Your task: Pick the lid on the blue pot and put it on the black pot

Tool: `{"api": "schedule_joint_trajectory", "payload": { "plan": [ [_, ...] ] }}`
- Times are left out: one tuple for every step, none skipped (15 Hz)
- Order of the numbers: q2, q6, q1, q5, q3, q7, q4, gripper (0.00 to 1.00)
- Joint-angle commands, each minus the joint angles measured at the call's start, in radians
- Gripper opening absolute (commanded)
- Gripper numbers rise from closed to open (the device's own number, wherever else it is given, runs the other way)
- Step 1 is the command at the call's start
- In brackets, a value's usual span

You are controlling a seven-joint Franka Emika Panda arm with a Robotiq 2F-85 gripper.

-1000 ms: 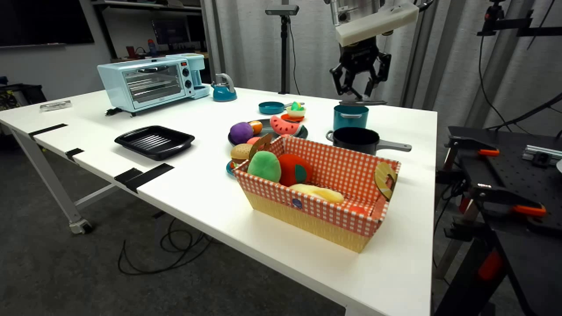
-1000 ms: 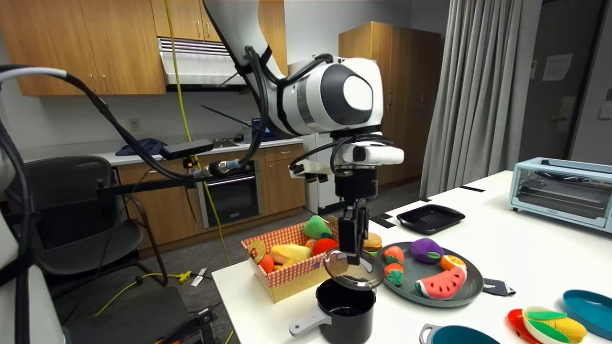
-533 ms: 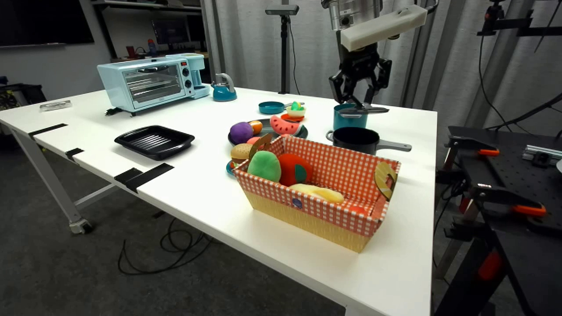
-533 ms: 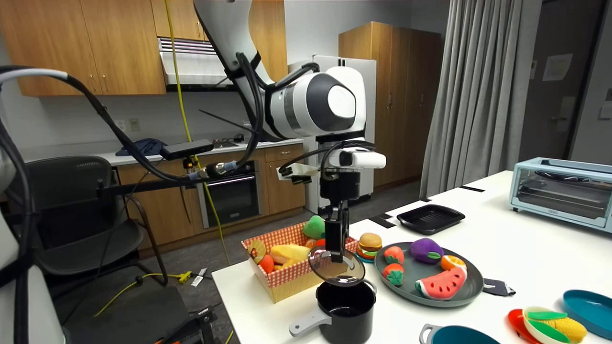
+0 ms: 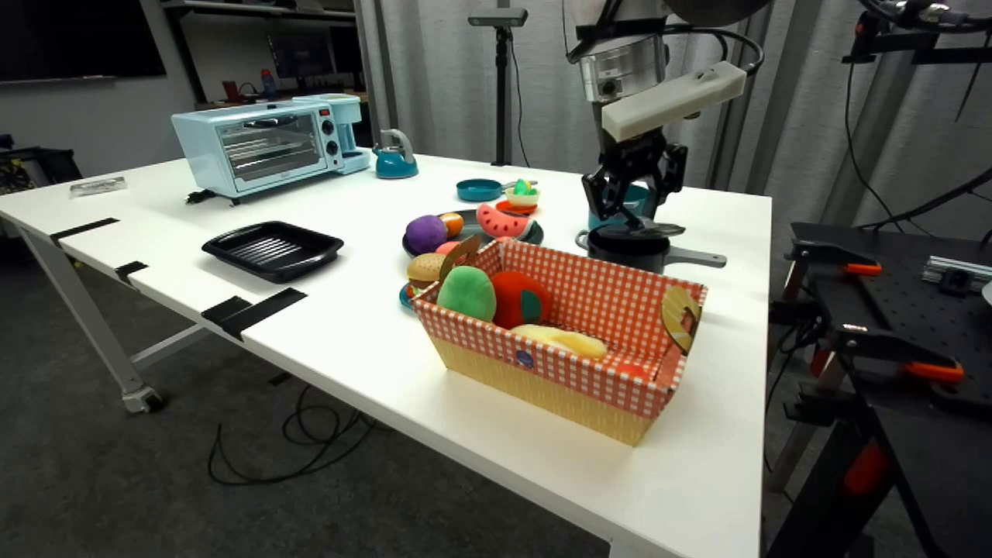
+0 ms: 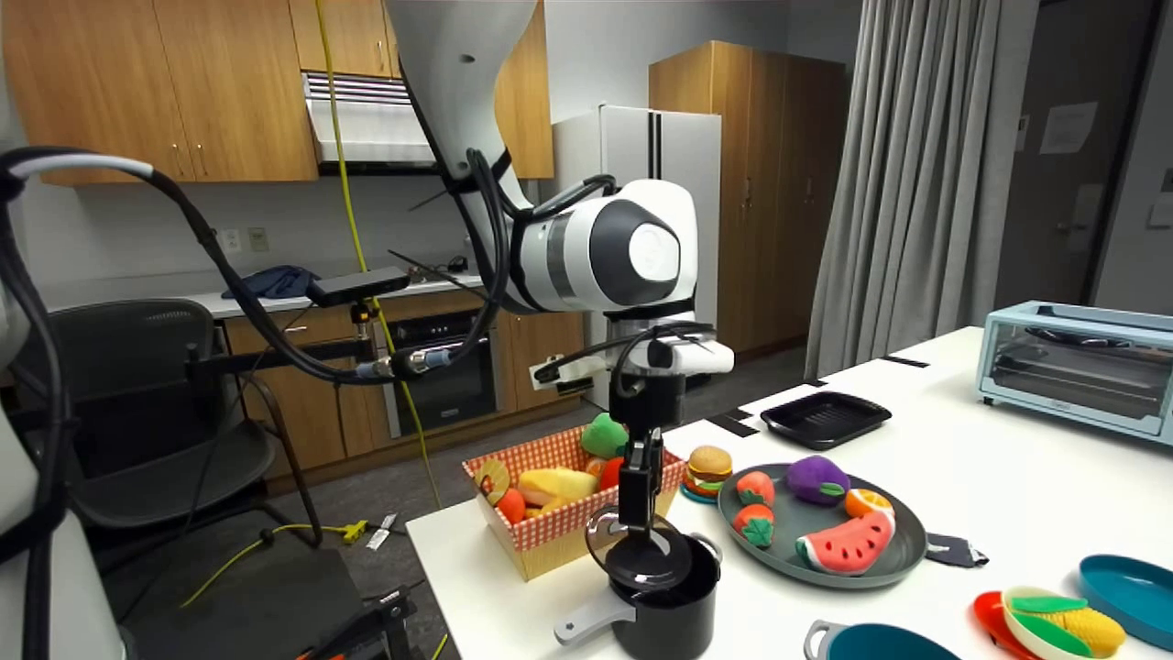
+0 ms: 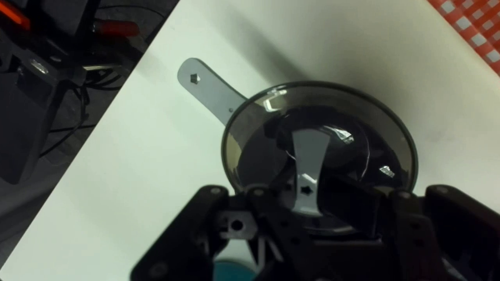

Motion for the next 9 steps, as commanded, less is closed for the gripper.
{"api": "schedule_joint_trajectory", "payload": {
  "plan": [
    [0.042,0.052,0.024,-0.029,-0.033,-0.005,0.016,0.05],
    [0.05,0.059,0.027,-0.037,-0.042,-0.003,0.022,0.05],
    [0.057,0.064,0.031,-0.046,-0.052,-0.001,0.029,0.05],
    [0.063,0.069,0.033,-0.054,-0.061,0.0,0.035,0.05],
    [0.067,0.068,0.035,-0.059,-0.069,0.0,0.043,0.05],
    [0.068,0.068,0.036,-0.066,-0.077,0.002,0.049,0.05],
    [0.069,0.067,0.039,-0.075,-0.085,0.008,0.057,0.05],
    [0.07,0.067,0.041,-0.081,-0.091,0.011,0.063,0.05],
    [0.072,0.068,0.043,-0.087,-0.097,0.013,0.069,0.05]
  ]
}}
